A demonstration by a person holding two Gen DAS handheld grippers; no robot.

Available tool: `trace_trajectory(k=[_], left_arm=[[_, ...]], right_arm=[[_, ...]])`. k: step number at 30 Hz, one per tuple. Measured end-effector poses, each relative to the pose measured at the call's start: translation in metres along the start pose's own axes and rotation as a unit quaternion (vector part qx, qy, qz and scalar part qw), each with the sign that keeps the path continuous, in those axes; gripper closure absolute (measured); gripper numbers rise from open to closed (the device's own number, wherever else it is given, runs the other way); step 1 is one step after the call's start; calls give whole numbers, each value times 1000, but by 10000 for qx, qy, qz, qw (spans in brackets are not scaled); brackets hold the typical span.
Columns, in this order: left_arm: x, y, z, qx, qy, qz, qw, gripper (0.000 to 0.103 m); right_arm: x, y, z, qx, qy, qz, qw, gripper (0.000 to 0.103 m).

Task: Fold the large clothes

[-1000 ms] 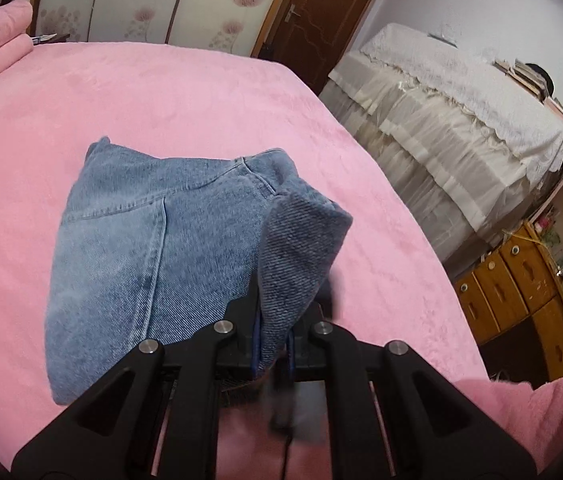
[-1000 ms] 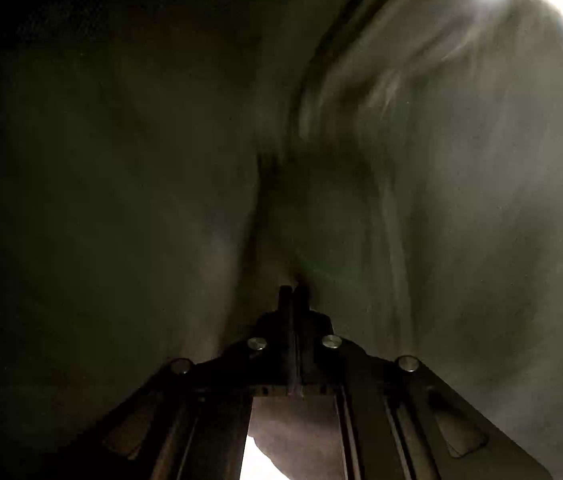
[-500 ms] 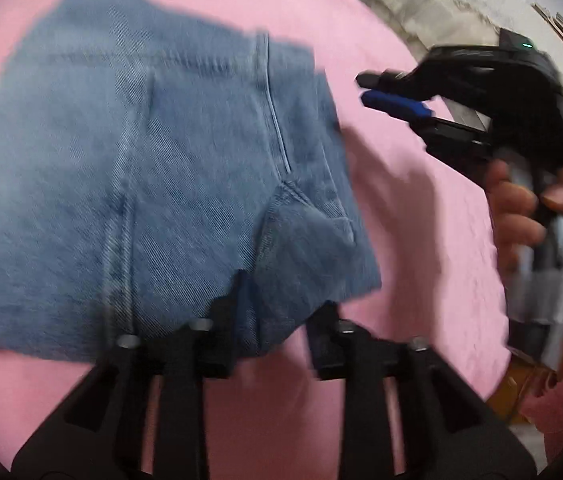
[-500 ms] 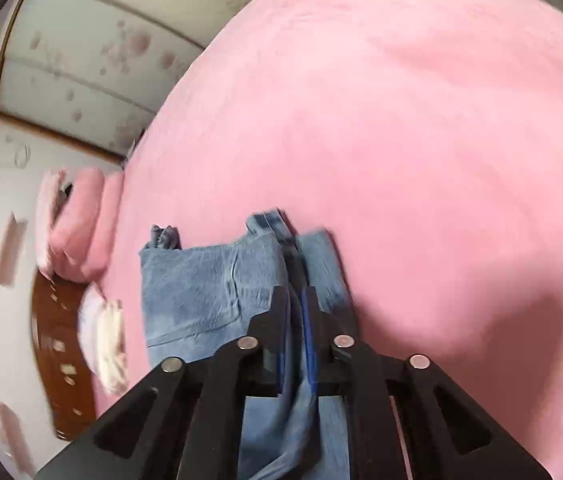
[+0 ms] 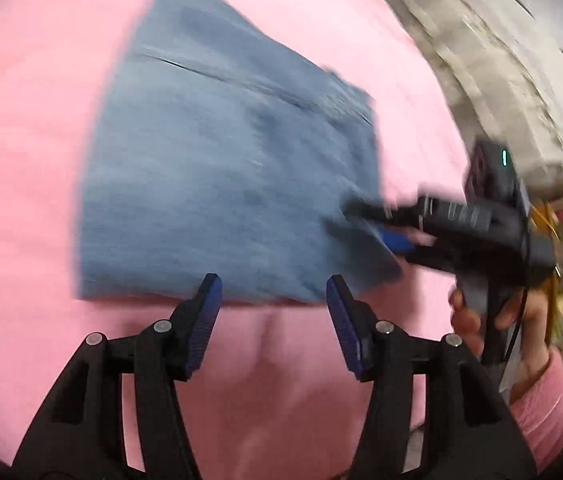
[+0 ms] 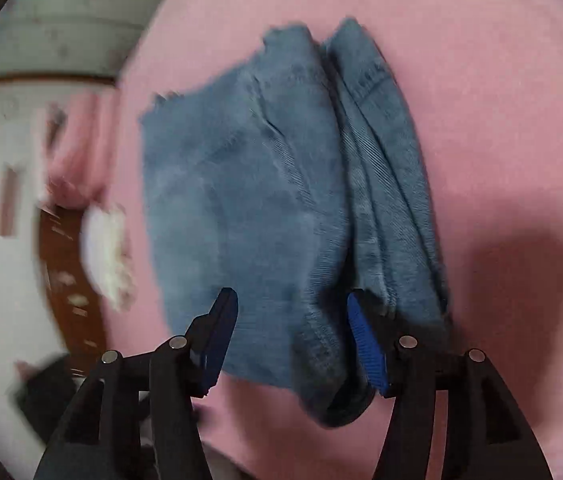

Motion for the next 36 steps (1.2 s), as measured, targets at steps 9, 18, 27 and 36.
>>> trace_trajectory(k=[9, 18, 27, 36], left_arm=[[-52, 51, 33, 991, 708, 727, 9899, 52], [-43, 72, 11, 532, 1179, 373, 9909, 52], [11, 149, -19, 528, 766, -211, 9954, 52], [1, 204, -56, 864, 809, -136, 9929, 77]], right_arm=[[-36, 15, 27, 1176, -264, 316, 9922, 96], [-25, -11, 22, 980, -1964, 475, 9745, 93], [-90, 63, 23, 1576, -985, 1643, 9688, 87], [-71, 140, -42, 1878, -1573, 1124, 9630, 103]])
Point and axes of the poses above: each gripper's, at about its wrist camera, not at the fingertips, and z roughly against the way its jaws point, x to its right, y to its top, the point moved 4 cm from there along -z, roughly the way its jaws point, and after that the axes turned 14 degrees about z, right-handed, at the moved point
